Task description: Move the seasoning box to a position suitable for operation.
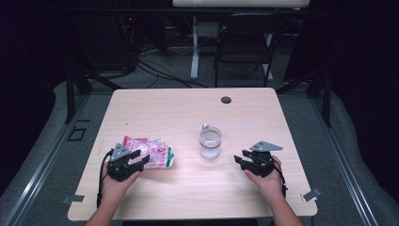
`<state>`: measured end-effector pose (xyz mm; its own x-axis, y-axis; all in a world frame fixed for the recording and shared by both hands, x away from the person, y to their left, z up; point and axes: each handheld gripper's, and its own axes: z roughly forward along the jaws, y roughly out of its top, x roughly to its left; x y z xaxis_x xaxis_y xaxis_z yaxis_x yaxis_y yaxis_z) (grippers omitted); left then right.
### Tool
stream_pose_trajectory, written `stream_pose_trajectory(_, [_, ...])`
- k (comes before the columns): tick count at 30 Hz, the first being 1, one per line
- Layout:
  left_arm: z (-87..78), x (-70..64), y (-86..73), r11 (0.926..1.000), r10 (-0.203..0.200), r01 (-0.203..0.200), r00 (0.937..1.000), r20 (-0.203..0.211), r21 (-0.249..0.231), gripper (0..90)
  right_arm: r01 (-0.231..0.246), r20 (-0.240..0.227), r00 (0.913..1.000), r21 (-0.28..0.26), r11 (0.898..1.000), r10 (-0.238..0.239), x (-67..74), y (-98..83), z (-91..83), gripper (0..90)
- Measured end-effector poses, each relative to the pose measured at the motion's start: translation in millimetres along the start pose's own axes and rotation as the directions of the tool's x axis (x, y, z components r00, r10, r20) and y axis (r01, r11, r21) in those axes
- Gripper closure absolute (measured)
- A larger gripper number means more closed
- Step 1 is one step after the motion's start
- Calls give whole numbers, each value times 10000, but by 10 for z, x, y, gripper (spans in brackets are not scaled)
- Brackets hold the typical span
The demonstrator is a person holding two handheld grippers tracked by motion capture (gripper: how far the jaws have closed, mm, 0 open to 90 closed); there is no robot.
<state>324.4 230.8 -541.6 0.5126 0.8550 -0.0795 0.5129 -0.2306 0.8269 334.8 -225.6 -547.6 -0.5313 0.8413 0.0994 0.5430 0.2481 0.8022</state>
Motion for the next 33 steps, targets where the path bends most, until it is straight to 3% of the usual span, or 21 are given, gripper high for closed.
stream_pose_trajectory(10, [-10, -1, -4, 10000, 35, -35, 10000, 3, 22, 525, -37, 115, 9999, -19, 10000, 38, -5, 0, 19, 562])
stream_pose_trajectory(22, [-29, -41, -2, 9999, 152, -152, 9998, 99, 25, 549, 213, -7, 9998, -131, 9997, -214, 64, 20, 34, 622])
stream_pose_trajectory(24, [-37, -62, 3, 9999, 148, -148, 9997, 193, -10, 569, 86, -123, 9999, -224, 9997, -89, 73, 29, 32, 631])
stream_pose_trajectory(28, [-46, -124, 54, 10000, 91, -93, 9988, 473, 28, 625, -51, -23, 10000, -307, 9995, 50, 84, 111, -5, 648])
stream_pose_trajectory(30, [-44, -157, 113, 9999, 116, -117, 9987, 487, 17, 633, 288, 360, 9990, -541, 9981, -269, 110, 208, -61, 657])
stream_pose_trajectory(33, [-19, -218, 249, 9996, 226, -217, 9983, 545, -167, 672, 539, 498, 9975, -931, 9942, -494, 122, 421, -135, 663])
